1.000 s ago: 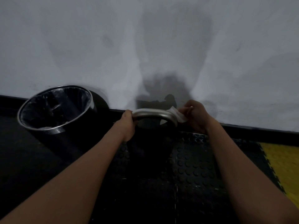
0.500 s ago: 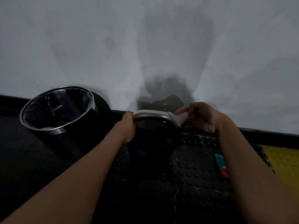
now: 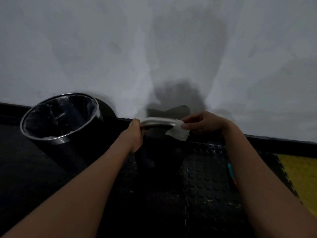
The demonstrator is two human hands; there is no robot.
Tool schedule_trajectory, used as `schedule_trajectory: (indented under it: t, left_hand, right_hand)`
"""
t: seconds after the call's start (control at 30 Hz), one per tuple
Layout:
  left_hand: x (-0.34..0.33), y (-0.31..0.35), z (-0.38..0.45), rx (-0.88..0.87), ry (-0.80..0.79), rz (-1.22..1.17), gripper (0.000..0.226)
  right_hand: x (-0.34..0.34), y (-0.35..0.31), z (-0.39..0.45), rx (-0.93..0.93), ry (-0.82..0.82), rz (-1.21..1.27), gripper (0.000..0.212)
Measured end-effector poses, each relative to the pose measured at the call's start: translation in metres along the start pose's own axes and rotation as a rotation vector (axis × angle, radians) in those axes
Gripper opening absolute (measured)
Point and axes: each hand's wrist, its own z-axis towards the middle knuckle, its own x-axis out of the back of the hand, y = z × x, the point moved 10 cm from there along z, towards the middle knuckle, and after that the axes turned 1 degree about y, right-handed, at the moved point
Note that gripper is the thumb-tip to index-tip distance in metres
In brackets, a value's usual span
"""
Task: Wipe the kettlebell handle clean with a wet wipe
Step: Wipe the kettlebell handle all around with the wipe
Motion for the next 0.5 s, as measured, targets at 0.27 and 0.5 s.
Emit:
schedule_trajectory:
  t: [0.27, 0.5]
  left_hand:
    - [0.0, 0.001, -0.001, -0.006, 0.004, -0.002, 0.04]
    - [0.001, 0.001, -0.002, 0.004, 0.0, -0.01, 0.039]
  right_hand:
    - [0.021, -0.015, 0.004, 0.147, 0.208, -0.24, 0.008]
    - [0.056, -0.027, -0.003, 0.267, 0.537, -0.188, 0.011]
